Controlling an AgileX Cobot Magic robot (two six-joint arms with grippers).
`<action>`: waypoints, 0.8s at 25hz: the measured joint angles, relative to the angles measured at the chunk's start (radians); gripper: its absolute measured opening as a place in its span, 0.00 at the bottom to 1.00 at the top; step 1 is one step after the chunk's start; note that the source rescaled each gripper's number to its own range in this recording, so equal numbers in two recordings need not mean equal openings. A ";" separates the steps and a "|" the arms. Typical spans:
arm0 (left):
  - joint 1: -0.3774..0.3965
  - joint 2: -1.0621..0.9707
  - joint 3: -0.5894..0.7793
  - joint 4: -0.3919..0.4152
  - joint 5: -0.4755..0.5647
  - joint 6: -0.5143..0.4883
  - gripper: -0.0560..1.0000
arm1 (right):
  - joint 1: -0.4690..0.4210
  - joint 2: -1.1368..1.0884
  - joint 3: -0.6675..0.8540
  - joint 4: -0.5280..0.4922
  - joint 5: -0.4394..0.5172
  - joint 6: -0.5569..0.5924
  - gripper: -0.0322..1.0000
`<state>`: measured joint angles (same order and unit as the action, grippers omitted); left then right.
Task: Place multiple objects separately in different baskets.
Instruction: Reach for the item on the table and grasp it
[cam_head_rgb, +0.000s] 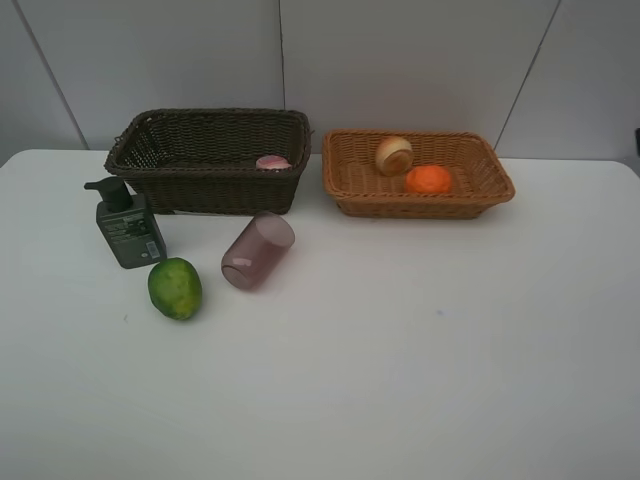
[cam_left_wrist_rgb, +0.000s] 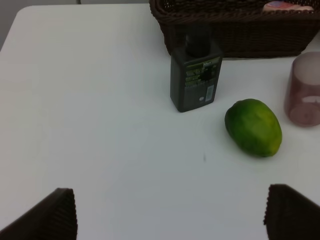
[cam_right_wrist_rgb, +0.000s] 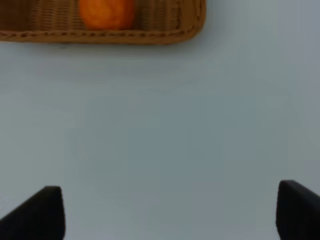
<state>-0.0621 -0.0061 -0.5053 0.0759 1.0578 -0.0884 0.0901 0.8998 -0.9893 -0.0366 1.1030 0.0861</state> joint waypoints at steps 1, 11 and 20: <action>0.000 0.000 0.000 0.000 0.000 0.000 0.95 | 0.000 -0.048 0.007 0.023 0.011 -0.022 0.88; 0.000 0.000 0.000 0.000 0.000 0.000 0.95 | 0.000 -0.489 0.156 0.091 0.032 -0.050 0.88; 0.000 0.000 0.000 0.000 0.000 0.000 0.95 | 0.000 -0.824 0.419 0.031 -0.053 -0.052 0.88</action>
<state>-0.0621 -0.0061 -0.5053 0.0759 1.0578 -0.0884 0.0901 0.0757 -0.5704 -0.0058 1.0502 0.0336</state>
